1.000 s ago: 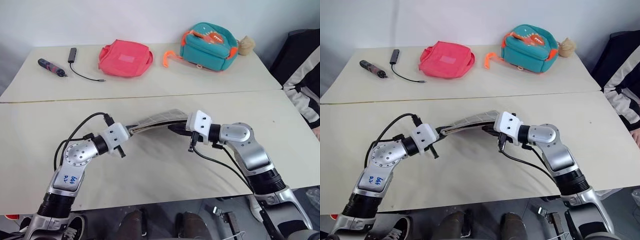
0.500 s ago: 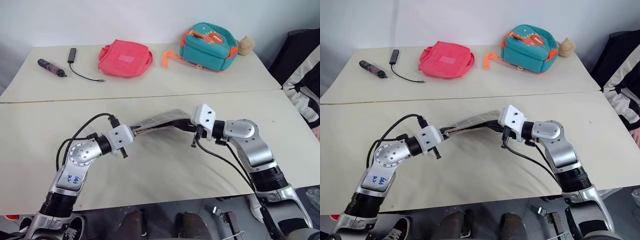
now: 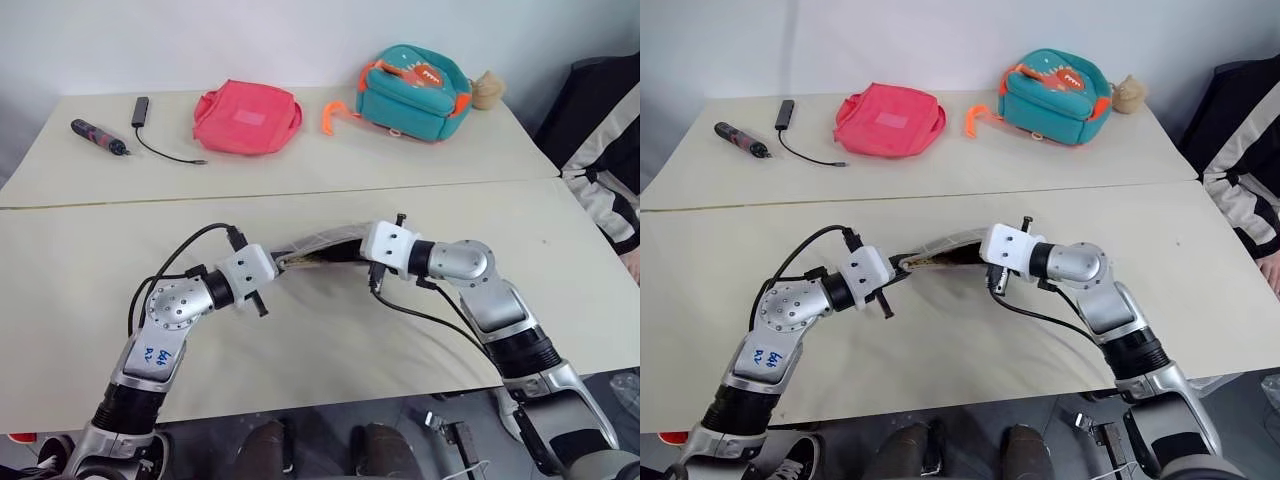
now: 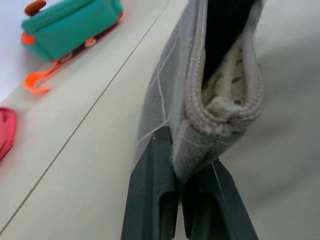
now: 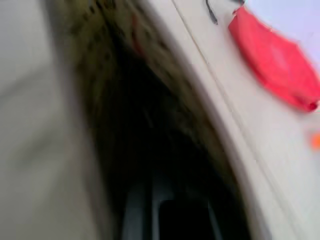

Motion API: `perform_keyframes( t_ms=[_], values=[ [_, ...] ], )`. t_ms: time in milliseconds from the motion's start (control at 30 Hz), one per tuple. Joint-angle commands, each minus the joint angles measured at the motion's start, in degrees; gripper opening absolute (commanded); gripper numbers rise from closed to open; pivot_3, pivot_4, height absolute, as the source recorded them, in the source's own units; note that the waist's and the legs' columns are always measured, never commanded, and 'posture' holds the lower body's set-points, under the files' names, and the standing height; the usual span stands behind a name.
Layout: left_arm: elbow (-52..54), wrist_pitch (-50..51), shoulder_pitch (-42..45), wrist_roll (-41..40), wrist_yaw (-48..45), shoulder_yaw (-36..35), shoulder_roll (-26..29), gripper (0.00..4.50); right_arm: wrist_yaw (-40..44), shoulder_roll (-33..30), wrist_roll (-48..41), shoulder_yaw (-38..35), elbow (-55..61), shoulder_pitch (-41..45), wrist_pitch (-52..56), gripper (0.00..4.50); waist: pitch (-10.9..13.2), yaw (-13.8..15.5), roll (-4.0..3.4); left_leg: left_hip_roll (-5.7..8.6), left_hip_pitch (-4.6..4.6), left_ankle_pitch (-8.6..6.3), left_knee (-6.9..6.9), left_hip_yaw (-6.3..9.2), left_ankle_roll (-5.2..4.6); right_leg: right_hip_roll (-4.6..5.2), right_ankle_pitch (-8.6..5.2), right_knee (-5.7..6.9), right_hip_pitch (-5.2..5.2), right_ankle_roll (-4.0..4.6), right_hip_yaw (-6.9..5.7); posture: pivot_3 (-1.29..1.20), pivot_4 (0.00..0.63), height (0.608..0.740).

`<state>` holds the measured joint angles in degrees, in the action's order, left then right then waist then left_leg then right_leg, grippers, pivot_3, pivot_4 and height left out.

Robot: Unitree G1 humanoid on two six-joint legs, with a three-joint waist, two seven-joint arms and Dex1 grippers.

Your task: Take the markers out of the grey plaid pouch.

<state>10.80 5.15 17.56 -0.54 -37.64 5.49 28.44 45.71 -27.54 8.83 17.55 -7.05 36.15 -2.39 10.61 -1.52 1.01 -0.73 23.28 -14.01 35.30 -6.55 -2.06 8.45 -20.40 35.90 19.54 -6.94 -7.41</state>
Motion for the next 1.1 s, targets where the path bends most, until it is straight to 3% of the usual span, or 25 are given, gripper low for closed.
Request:
perform_keyframes(
  t_ms=[33,167,500,533,700,833,933,1033,1100],
  values=[
    [6.24,4.03,0.72,-3.62,-0.99,1.10,-1.74,0.00,-3.11,1.32,1.78,-0.11,-1.45,0.34,-1.47,0.02,0.01,0.27,0.01,0.01,0.01,0.01,0.03,0.01,-0.02,-0.01,0.00,0.00,-0.01,0.00,-0.01,0.00,0.150,0.740],
    [7.69,6.25,0.66,-3.97,-0.84,1.34,-2.69,0.00,-2.50,1.71,2.30,-0.02,-1.84,1.80,-1.07,0.89,0.01,0.05,0.02,0.00,0.02,0.02,0.14,0.01,-0.03,-0.03,0.00,0.02,-0.05,0.00,0.01,0.00,0.150,0.740],
    [6.82,7.62,0.51,-4.77,-1.29,0.28,-2.85,0.00,-1.20,1.01,2.18,-0.73,-1.15,2.81,-0.52,4.35,0.01,0.04,0.02,-0.01,0.02,0.02,0.15,0.03,-0.03,-0.02,0.00,0.02,-0.05,0.00,0.01,0.00,0.150,0.740],
    [6.85,7.64,0.53,-4.83,-1.34,0.31,-2.83,0.00,-0.53,0.79,2.19,-0.46,-0.87,2.71,-0.56,4.46,0.01,0.04,0.02,-0.01,0.02,0.02,0.15,0.03,-0.03,-0.02,0.00,0.02,-0.05,0.00,0.01,0.00,0.150,0.740],
    [6.12,7.96,0.91,-6.34,-1.55,-0.72,-2.84,0.00,3.86,-0.25,1.23,0.62,2.47,1.65,1.10,4.46,0.01,0.05,0.02,-0.01,0.02,0.02,0.16,0.03,-0.03,-0.01,0.00,0.02,-0.06,0.00,0.02,0.00,0.150,0.740],
    [1.50,6.75,-0.28,-10.88,-3.47,-5.80,-1.91,0.00,6.36,-1.03,1.15,0.90,4.46,3.45,1.76,4.46,0.01,-0.04,0.02,-0.03,0.01,0.02,0.16,0.03,-0.03,0.00,0.00,0.03,-0.05,0.00,0.01,0.00,0.150,0.740],
    [0.39,9.97,0.00,-17.34,-5.18,-9.14,-2.68,0.00,8.35,-1.55,0.50,0.86,5.97,4.21,4.35,3.83,0.01,-0.04,0.02,-0.06,0.01,0.02,0.17,0.04,-0.03,-0.02,0.00,0.02,-0.05,0.00,0.01,0.00,0.150,0.740],
    [0.25,12.42,0.30,-21.04,-6.12,-10.16,-3.11,0.00,9.20,-2.19,2.07,2.10,6.65,5.03,4.85,2.82,0.01,0.01,0.02,-0.05,0.02,0.02,0.20,0.04,-0.04,0.00,0.00,0.02,-0.05,0.00,0.01,0.00,0.150,0.740],
    [0.25,12.84,-0.13,-20.12,-6.42,-8.39,-3.00,0.00,9.10,-1.15,2.82,3.69,5.93,5.18,4.34,2.82,0.01,0.12,0.02,-0.04,0.02,0.01,0.25,0.08,-0.04,0.00,0.00,0.02,-0.10,0.00,0.01,0.00,0.150,0.740]
  ],
)
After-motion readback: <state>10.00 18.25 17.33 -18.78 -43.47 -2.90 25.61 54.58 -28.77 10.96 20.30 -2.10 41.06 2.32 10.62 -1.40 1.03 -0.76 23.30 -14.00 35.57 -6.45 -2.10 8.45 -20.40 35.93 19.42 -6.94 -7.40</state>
